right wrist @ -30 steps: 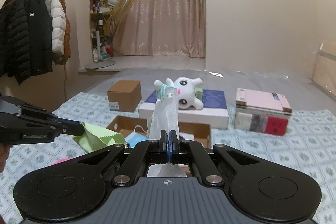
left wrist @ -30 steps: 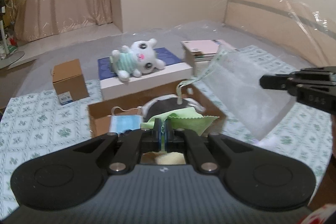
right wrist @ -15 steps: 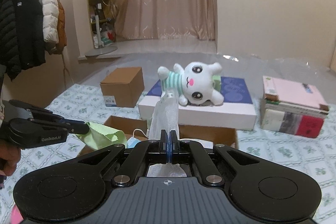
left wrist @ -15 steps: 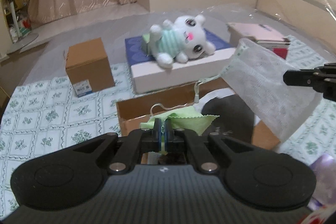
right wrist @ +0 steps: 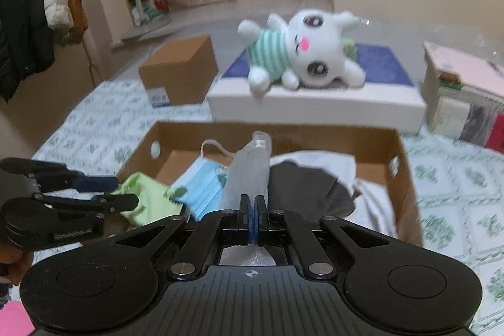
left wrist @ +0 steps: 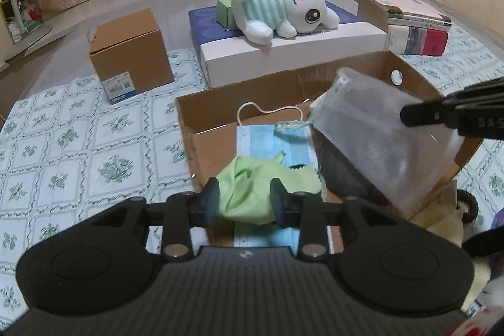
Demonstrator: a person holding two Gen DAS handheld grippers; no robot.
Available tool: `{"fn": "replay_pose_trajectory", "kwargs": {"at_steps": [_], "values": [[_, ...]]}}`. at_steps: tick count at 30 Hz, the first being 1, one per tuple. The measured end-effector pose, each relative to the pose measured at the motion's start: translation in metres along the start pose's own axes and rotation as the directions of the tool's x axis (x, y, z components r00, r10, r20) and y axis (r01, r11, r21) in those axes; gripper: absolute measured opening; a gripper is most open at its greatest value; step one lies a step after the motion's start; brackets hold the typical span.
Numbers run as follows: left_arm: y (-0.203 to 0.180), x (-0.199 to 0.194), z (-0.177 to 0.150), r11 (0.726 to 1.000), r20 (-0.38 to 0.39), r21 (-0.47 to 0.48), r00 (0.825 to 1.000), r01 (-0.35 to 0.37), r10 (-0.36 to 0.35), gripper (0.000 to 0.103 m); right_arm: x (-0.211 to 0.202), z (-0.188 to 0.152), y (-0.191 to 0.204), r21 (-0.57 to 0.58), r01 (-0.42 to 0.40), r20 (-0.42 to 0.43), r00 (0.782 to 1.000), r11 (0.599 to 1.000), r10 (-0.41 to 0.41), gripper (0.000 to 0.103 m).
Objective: Organize soft objects
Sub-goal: 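Carry the clear bag and green cloth into the cardboard box and release both, then return both tools to the pile beside the purple tissue pack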
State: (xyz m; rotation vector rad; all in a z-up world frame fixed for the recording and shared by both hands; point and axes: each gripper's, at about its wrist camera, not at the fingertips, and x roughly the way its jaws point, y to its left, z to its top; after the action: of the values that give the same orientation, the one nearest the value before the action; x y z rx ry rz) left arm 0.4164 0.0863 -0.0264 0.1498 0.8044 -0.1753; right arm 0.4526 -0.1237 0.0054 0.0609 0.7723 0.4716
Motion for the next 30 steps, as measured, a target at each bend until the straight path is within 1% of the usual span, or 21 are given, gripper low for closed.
{"fn": "replay_pose_trajectory", "kwargs": {"at_steps": [4,5,6,7,8,9,14,18,21,23,25,27,30], "values": [[0.01,-0.016,-0.001,0.999,0.021,-0.039,1.0,0.012,-0.012,0.038,-0.005,0.0,0.001,-0.002,-0.001,0.01,1.0,1.0,0.001,0.002],[0.012,-0.022,-0.001,0.999,0.029,-0.046,1.0,0.013,-0.012,0.039,-0.009,0.001,0.001,-0.006,0.005,0.021,1.0,1.0,-0.004,0.006],[0.013,-0.028,-0.001,0.999,0.038,-0.051,0.999,0.012,-0.01,0.039,-0.013,0.002,0.002,-0.008,0.013,0.031,0.999,1.0,-0.012,0.019],[0.014,-0.034,-0.001,0.998,0.046,-0.054,0.999,0.011,-0.009,0.04,-0.018,0.002,0.002,-0.005,0.019,0.043,0.999,1.0,-0.019,0.029],[0.015,-0.039,0.0,0.998,0.054,-0.056,0.999,0.011,-0.008,0.04,-0.024,0.003,0.002,0.0,0.023,0.057,0.998,1.0,-0.023,0.047],[0.014,-0.049,0.001,0.998,0.069,-0.062,0.998,0.012,-0.008,0.04,-0.03,0.004,0.002,0.003,0.028,0.072,0.997,1.0,-0.029,0.054],[0.011,-0.094,-0.001,0.995,0.137,-0.094,0.991,0.02,-0.007,0.041,-0.07,0.005,0.006,0.02,0.039,0.117,0.992,0.999,-0.042,0.056],[0.001,-0.14,-0.01,0.992,0.201,-0.123,0.979,0.031,-0.006,0.044,-0.119,-0.008,0.014,0.041,0.036,0.191,0.981,0.998,-0.044,0.056],[-0.01,-0.172,-0.023,0.99,0.242,-0.14,0.97,0.033,0.002,0.048,-0.156,-0.027,0.022,0.061,0.023,0.242,0.97,0.998,-0.037,0.058],[-0.02,-0.193,-0.035,0.987,0.271,-0.155,0.963,0.033,0.011,0.053,-0.178,-0.041,0.028,0.068,0.017,0.274,0.961,0.998,-0.035,0.06],[-0.029,-0.212,-0.049,0.984,0.298,-0.174,0.954,0.039,0.015,0.063,-0.2,-0.06,0.033,0.078,0.017,0.305,0.951,0.997,-0.041,0.062],[-0.039,-0.229,-0.065,0.983,0.316,-0.181,0.949,0.04,0.02,0.065,-0.22,-0.079,0.036,0.101,0.017,0.327,0.944,0.995,-0.05,0.065],[-0.054,-0.252,-0.091,0.981,0.329,-0.194,0.943,0.024,0.042,0.07,-0.242,-0.108,0.042,0.132,0.016,0.336,0.94,0.991,-0.06,0.067]]}}
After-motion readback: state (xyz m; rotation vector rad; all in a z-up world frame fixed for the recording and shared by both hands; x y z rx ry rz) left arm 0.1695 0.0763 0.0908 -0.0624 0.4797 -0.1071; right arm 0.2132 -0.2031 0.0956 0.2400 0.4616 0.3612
